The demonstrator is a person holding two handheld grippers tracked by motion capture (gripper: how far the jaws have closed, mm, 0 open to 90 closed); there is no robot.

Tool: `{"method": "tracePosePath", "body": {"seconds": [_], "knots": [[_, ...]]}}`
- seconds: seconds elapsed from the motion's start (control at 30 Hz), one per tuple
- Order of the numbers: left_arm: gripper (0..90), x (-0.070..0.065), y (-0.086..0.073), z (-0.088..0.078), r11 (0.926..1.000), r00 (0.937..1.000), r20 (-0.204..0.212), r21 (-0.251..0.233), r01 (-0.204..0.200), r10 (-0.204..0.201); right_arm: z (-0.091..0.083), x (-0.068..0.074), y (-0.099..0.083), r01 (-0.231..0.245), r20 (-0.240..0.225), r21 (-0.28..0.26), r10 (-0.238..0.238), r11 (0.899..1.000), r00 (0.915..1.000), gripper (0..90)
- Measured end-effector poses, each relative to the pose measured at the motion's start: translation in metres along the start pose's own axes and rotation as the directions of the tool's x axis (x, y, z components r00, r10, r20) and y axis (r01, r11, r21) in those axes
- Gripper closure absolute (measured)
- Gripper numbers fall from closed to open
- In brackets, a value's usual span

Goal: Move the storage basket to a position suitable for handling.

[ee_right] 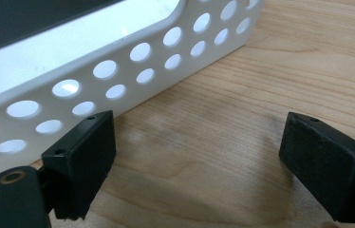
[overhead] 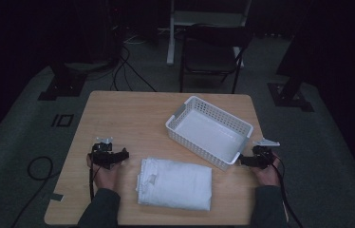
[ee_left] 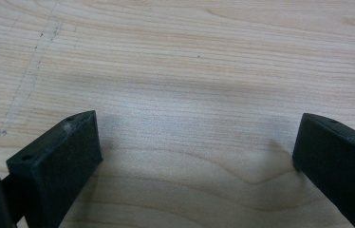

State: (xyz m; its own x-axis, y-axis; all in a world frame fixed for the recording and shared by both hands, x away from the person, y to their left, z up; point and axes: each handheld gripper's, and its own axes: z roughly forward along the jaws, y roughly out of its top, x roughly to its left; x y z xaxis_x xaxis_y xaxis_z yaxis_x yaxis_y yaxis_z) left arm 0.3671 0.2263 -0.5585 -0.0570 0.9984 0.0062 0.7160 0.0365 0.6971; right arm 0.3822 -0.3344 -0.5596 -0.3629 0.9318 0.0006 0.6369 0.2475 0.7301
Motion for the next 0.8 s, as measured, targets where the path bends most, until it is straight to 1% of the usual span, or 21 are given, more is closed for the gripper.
{"method": "tracePosePath", "body": {"seconds": [0.03, 0.07, 0.17, 0.2, 0.23, 0.27, 0.3, 0.33, 0.37, 0.47, 0.5, 0.6, 0.7, 0.73, 0.8], "knots": [[1.5, 0.0, 0.0, 0.0, 1.0, 1.0, 0.0, 0.0, 0.0, 0.0, -0.001, 0.0, 0.0, -0.001, 0.003, -0.007, 0.001, 1.0, 1.0, 15.6], [1.5, 0.0, 0.0, 0.0, 1.0, 1.0, 0.0, 0.0, 0.0, 0.0, -0.001, 0.0, 0.0, -0.001, 0.003, -0.007, 0.001, 1.0, 1.0, 15.6], [1.5, 0.0, 0.0, 0.0, 1.0, 1.0, 0.0, 0.0, 0.0, 0.0, -0.002, 0.001, -0.001, -0.011, 0.013, -0.016, 0.012, 1.0, 0.9998, 20.1], [1.5, 0.0, 0.0, 0.0, 1.0, 1.0, 0.0, 0.0, 0.0, 0.0, -0.003, 0.001, -0.002, -0.017, 0.019, -0.019, 0.018, 1.0, 0.9997, 22.7], [1.5, 0.0, 0.0, 0.0, 1.0, 1.0, 0.0, 0.0, 0.0, 0.0, -0.005, 0.001, -0.002, -0.026, 0.032, -0.016, 0.027, 1.0, 0.9991, 28.9], [1.5, 0.0, 0.0, 0.0, 1.0, 1.0, 0.0, 0.0, 0.0, 0.0, -0.005, 0.001, -0.002, -0.026, 0.032, -0.016, 0.027, 1.0, 0.9991, 28.9], [1.5, 0.0, 0.0, 0.0, 1.0, 1.0, 0.0, 0.0, 0.0, 0.0, -0.007, 0.001, -0.001, -0.033, 0.045, -0.007, 0.033, 0.999, 0.9984, 32.9], [1.5, 0.0, 0.0, 0.0, 1.0, 1.0, 0.0, 0.0, 0.0, 0.0, -0.007, 0.001, -0.001, -0.033, 0.045, -0.007, 0.033, 0.999, 0.9984, 32.9], [1.5, 0.0, 0.0, 0.0, 1.0, 1.0, 0.0, 0.0, 0.0, 0.0, -0.009, 0.001, -0.001, -0.034, 0.069, -0.001, 0.034, 0.999, 0.997, 33.6], [1.5, 0.0, 0.0, 0.0, 1.0, 1.0, 0.0, 0.0, -0.001, 0.001, -0.01, 0.001, -0.001, -0.035, 0.077, 0.005, 0.034, 0.999, 0.9964, 33.5], [1.5, 0.0, 0.0, 0.0, 1.0, 1.0, 0.0, 0.0, -0.001, 0.001, -0.014, 0.002, 0.0, -0.039, 0.087, -0.001, 0.039, 0.999, 0.9954, 32.2], [1.5, 0.0, 0.0, 0.0, 1.0, 1.0, 0.0, -0.001, -0.001, 0.001, -0.019, 0.003, 0.002, -0.045, 0.095, -0.014, 0.046, 0.999, 0.9944, 30.7], [1.5, 0.0, 0.0, 0.0, 1.0, 1.0, 0.0, 0.0, -0.001, 0.001, -0.027, 0.003, 0.005, -0.063, 0.108, -0.033, 0.066, 0.997, 0.992, 29.1], [1.5, 0.0, 0.0, 0.0, 1.0, 1.0, 0.001, -0.001, -0.001, 0.001, -0.029, 0.003, 0.006, -0.073, 0.12, -0.026, 0.076, 0.997, 0.9899, 28.9], [1.5, 0.0, 0.0, 0.0, 1.0, 1.0, 0.001, -0.001, -0.001, 0.001, -0.031, 0.002, 0.007, -0.11, 0.164, -0.001, 0.109, 0.994, 0.9805, 28.6]]}}
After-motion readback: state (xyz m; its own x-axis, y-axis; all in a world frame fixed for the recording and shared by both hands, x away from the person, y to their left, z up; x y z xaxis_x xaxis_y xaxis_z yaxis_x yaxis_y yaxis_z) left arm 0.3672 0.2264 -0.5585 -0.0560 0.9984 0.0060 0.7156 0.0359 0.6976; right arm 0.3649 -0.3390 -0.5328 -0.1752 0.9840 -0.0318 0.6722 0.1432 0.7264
